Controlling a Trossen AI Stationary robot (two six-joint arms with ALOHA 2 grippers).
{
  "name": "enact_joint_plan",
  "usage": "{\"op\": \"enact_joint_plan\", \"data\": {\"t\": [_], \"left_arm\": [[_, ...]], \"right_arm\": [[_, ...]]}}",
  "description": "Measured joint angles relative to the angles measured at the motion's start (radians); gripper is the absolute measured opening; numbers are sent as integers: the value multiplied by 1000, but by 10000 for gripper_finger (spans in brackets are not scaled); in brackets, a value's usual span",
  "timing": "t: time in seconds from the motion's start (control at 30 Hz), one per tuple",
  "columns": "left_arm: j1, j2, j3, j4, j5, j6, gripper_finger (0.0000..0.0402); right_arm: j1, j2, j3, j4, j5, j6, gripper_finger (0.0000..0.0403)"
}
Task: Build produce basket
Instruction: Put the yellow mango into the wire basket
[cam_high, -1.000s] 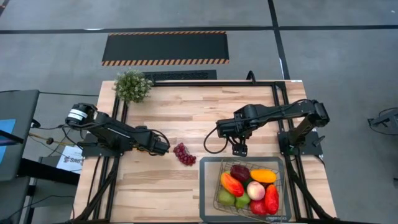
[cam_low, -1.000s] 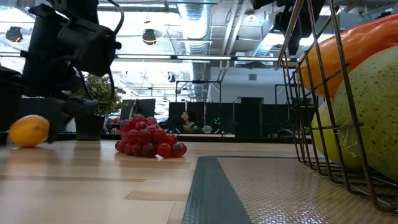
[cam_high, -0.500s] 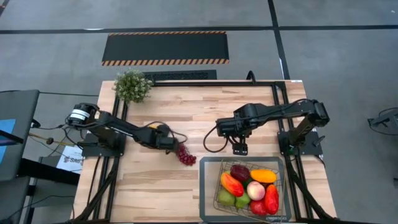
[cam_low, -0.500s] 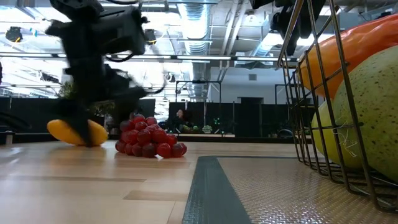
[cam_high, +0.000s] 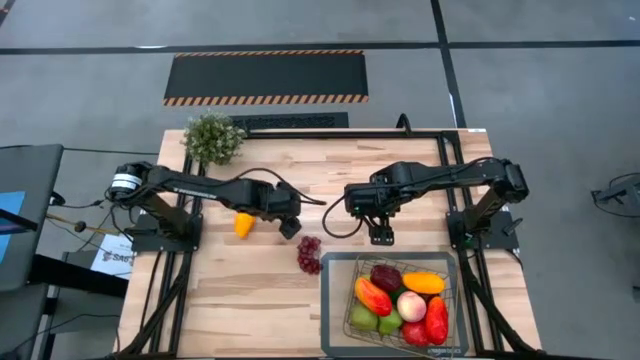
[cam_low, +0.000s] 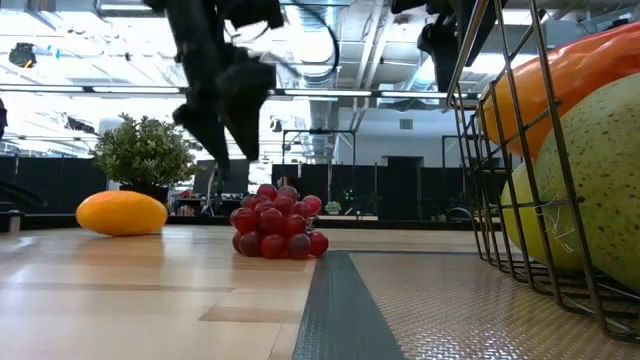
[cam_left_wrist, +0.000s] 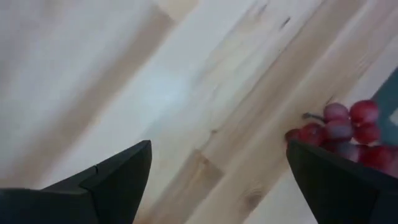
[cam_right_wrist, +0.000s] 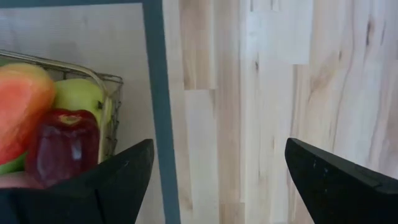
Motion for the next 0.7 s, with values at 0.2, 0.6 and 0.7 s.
{"op": "enact_joint_plan", "data": {"t": [0.2,0.6,0.7], "left_arm": [[0,-46,50,-216,-45,36,359],[-34,-259,-150,-438,-73,-440,359],[-58,-266,-151,-531,-146,-576,359]], "right_arm": [[7,0,0,-1,-5,-2,379],[10,1,-74,60,-45,6,379],[7,2,-75,90,-61,1,379]]}}
